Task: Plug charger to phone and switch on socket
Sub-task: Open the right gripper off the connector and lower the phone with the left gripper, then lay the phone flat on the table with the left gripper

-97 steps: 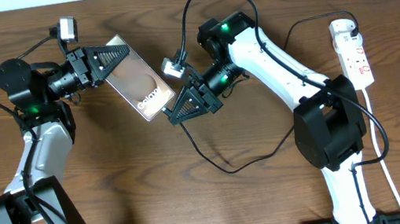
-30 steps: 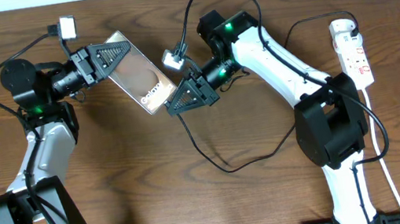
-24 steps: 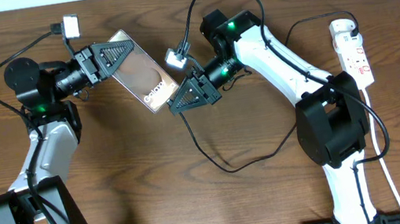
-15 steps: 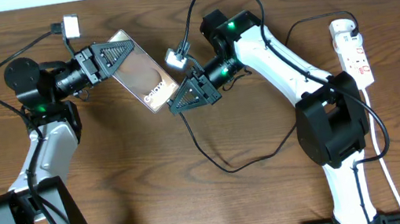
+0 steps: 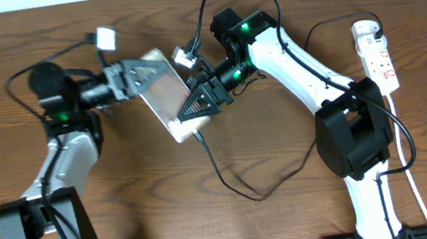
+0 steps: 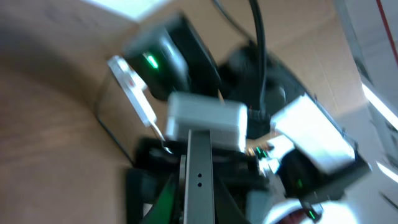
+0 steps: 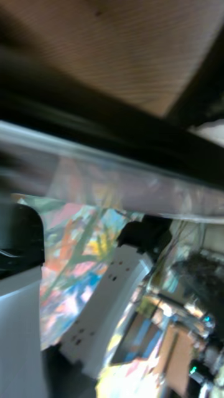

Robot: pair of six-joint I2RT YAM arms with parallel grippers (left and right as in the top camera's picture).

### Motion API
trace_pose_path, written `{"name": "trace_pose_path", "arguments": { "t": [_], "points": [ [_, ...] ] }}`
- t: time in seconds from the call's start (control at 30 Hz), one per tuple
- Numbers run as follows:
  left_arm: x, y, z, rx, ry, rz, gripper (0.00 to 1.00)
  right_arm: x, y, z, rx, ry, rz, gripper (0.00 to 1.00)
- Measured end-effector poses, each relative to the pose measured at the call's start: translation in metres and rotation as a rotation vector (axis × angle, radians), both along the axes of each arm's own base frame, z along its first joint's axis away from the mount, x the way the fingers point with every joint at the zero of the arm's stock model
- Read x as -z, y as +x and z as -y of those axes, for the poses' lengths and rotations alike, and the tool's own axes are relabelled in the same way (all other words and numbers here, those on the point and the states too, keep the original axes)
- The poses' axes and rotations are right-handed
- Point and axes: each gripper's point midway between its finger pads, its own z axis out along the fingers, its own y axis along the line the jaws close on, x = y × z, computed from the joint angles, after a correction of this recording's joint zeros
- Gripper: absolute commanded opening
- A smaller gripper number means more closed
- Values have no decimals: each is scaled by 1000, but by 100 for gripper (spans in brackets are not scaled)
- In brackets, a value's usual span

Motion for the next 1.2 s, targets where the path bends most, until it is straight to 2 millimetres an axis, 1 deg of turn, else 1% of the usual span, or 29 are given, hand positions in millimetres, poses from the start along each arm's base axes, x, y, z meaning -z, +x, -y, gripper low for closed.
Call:
{"name": "trace_pose_path", "arguments": {
  "t": [0.03,0.07,0.3,0.43,0.57,0.7,0.8,0.9,1.03,1.1,1.2],
  "points": [
    [1,-4,4,22,1,-2,7,-1,0,0,1,1,-10,99],
    [1,-5,4,32,2,-1,7,-2,0,0,0,8,-5,99],
    [1,-1,-11,1,3,1,7,-4,0,0,0,19,-13,99],
    [1,4,-28,-44,4,1,7,-4,0,0,0,18,-13,99],
    [1,10,-50,-103,3,-4,7,-3,0,0,0,14,-11,99],
    [5,15,-74,-166,-5,-42,7,-2,0,0,0,8,-7,99],
    [10,16,-88,-205,-7,-50,7,1,0,0,1,-8,1,99],
    [25,11,-99,-240,-15,-85,7,8,1,1,3,-47,11,99],
    [58,-4,-108,-285,-34,-164,7,22,6,2,18,-133,28,99],
    [81,-16,-113,-320,-53,-232,8,36,13,4,50,-231,30,99],
    [103,-27,-119,-376,-72,-301,7,57,26,9,122,-392,15,99]
  ]
}}
